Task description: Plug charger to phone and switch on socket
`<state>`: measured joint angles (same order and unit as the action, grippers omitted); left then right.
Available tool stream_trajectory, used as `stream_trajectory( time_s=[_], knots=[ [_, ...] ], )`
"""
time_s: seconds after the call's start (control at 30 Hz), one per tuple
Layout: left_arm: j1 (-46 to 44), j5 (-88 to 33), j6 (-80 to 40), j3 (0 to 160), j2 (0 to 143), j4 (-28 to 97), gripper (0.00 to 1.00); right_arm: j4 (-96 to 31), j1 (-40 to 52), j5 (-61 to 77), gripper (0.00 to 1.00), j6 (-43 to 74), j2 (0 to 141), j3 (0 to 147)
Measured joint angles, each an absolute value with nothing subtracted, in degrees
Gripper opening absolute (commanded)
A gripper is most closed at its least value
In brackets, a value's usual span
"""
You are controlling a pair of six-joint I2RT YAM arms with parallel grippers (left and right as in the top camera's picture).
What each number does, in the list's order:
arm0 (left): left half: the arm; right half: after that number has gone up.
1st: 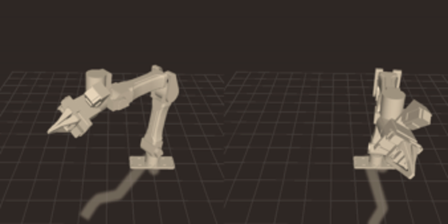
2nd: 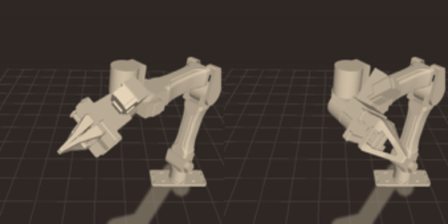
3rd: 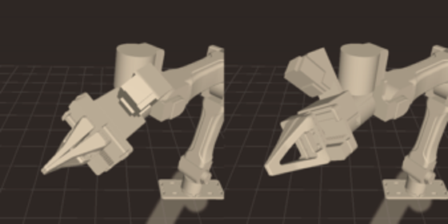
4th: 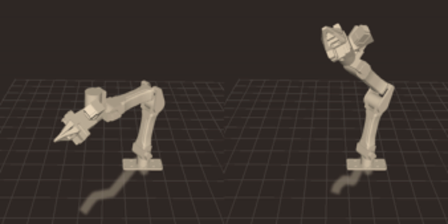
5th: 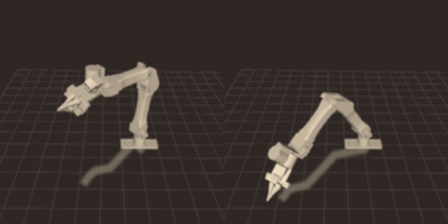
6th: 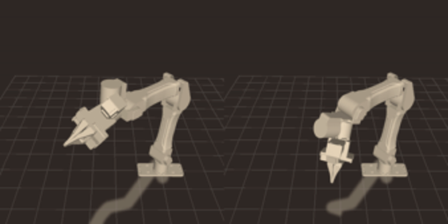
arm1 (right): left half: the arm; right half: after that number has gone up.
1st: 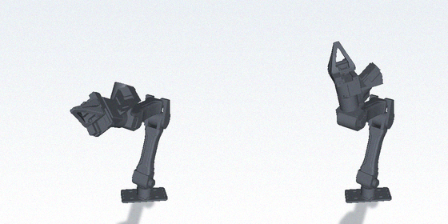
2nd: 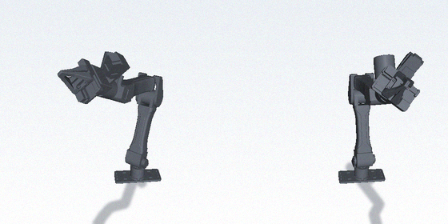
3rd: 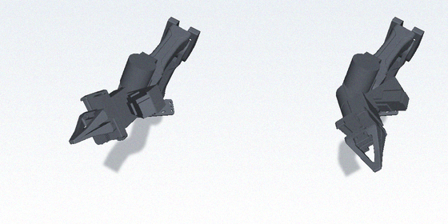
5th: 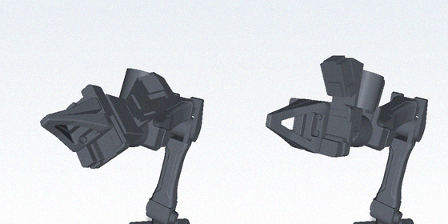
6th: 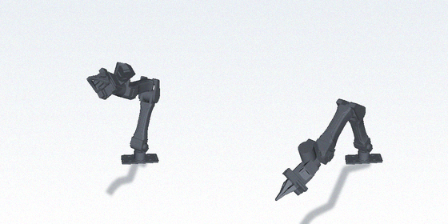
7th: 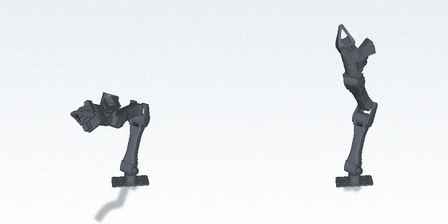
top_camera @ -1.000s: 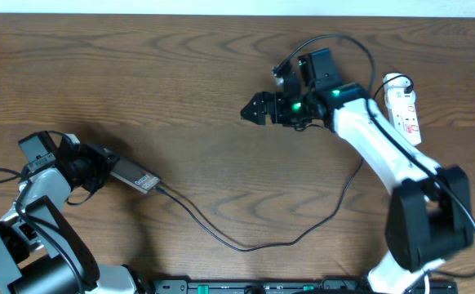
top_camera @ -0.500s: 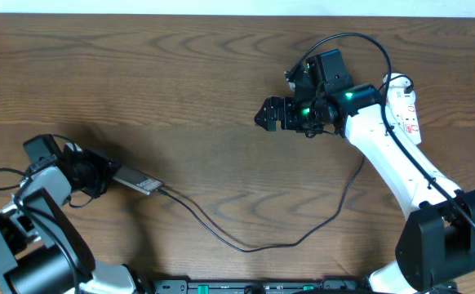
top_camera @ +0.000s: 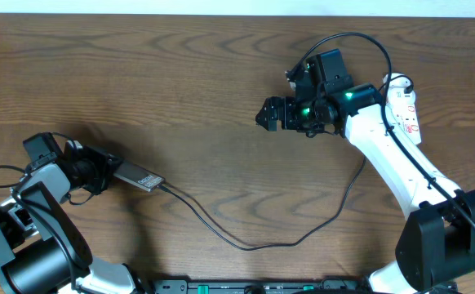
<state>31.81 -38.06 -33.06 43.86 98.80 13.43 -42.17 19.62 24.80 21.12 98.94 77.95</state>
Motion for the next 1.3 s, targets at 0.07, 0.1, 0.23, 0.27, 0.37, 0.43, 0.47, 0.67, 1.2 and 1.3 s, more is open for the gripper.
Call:
stream_trajectory(
  time_s=[0.07, 0.1, 0.23, 0.27, 0.37, 0.43, 0.47, 0.67, 1.2, 1.3],
  knots=[
    [31.8, -38.1, -33.1, 43.9, 98.8, 13.5, 0.08, -42.2, 19.6, 24.8, 0.99, 21.1, 98.9, 78.0],
    [31.8, -38.1, -33.1, 43.9, 98.8, 13.5, 0.09, -42.2, 19.6, 24.8, 0.99, 21.1, 98.9, 78.0],
    [31.8, -38.5, -33.4, 44.0, 98.9, 13.5, 0.22, -42.2, 19.6, 24.8, 0.99, 21.1, 98.9, 78.0],
    [31.8, -38.7, -33.4, 44.1, 98.9, 13.5, 0.22, -42.2, 19.6, 24.8, 0.99, 21.1, 98.9, 78.0],
    [31.8, -39.0, -33.7, 44.2, 98.9, 13.5, 0.23, -42.2, 19.6, 24.7, 0.99, 21.1, 98.9, 78.0],
    [31.8, -39.1, -33.7, 44.2, 98.9, 13.6, 0.28, -42.2, 19.6, 24.7, 0.99, 21.0, 98.9, 78.0],
    [31.8, -39.3, -33.7, 44.3, 98.9, 13.7, 0.31, -42.2, 19.6, 24.6, 0.99, 20.9, 98.9, 78.0],
    [31.8, -40.3, -33.8, 44.9, 98.9, 14.4, 0.42, -42.2, 19.6, 24.6, 0.99, 20.9, 98.9, 78.0],
    [31.8, -41.7, -33.2, 45.7, 98.8, 17.3, 0.55, -42.2, 19.6, 24.6, 0.99, 20.8, 98.9, 78.0],
    [31.8, -41.6, -33.2, 45.7, 98.6, 18.3, 0.56, -42.2, 19.6, 24.6, 0.99, 20.8, 98.9, 78.0]
  ],
)
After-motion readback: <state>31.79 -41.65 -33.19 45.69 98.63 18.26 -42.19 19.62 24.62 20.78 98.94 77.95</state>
